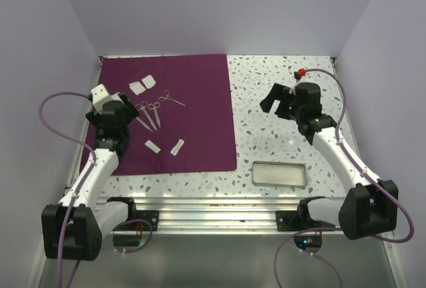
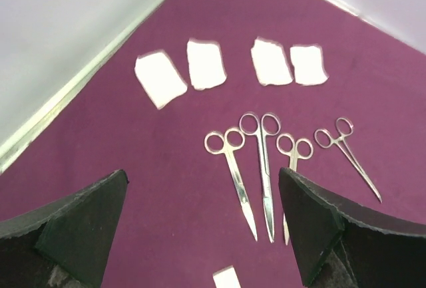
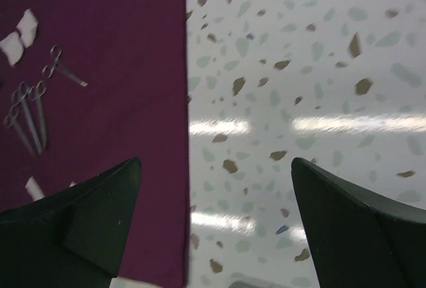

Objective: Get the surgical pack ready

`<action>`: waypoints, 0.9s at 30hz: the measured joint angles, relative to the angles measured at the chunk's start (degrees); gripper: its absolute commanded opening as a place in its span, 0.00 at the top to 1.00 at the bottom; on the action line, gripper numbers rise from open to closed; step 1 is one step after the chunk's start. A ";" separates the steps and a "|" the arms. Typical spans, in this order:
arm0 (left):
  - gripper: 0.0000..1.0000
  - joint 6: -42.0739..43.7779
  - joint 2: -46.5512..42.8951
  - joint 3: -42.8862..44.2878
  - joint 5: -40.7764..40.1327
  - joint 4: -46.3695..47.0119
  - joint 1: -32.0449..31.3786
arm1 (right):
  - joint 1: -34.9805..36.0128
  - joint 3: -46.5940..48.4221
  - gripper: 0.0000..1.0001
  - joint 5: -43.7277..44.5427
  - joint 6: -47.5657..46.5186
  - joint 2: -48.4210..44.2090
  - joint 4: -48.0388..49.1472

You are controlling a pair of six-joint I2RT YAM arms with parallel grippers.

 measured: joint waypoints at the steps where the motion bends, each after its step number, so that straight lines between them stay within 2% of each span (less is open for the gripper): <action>1: 0.00 -1.42 1.38 2.93 -0.59 -4.37 0.04 | 0.02 0.72 0.01 -3.32 1.57 0.50 -1.73; 5: 0.00 -5.27 10.45 13.68 0.74 -20.81 1.99 | 0.90 1.40 0.01 -12.72 6.95 2.51 -8.24; 9: 0.00 -6.78 12.81 14.38 5.07 -30.73 3.28 | 6.25 3.72 0.02 -12.48 8.57 2.62 -17.22; 11: 0.00 -8.83 12.37 14.40 7.06 -33.27 3.28 | 9.88 6.62 0.05 -11.69 8.35 2.62 -21.07; 14: 0.06 -12.61 13.84 16.59 9.01 -37.13 3.28 | 12.76 10.60 0.07 -11.67 7.50 2.62 -25.07; 17: 0.19 -16.57 18.49 20.65 9.44 -39.43 3.19 | 13.05 12.11 0.08 -11.54 5.62 2.62 -28.46; 18: 0.28 -17.70 20.26 21.90 9.38 -39.80 3.13 | 13.05 12.20 0.08 -11.43 4.79 2.62 -29.62; 19: 0.31 -18.45 21.75 23.04 9.33 -40.33 3.08 | 13.05 12.24 0.08 -11.41 3.82 2.64 -30.80; 27: 0.33 -22.23 41.38 38.80 7.43 -44.15 2.62 | 13.05 12.55 0.08 -11.39 -0.79 3.56 -34.45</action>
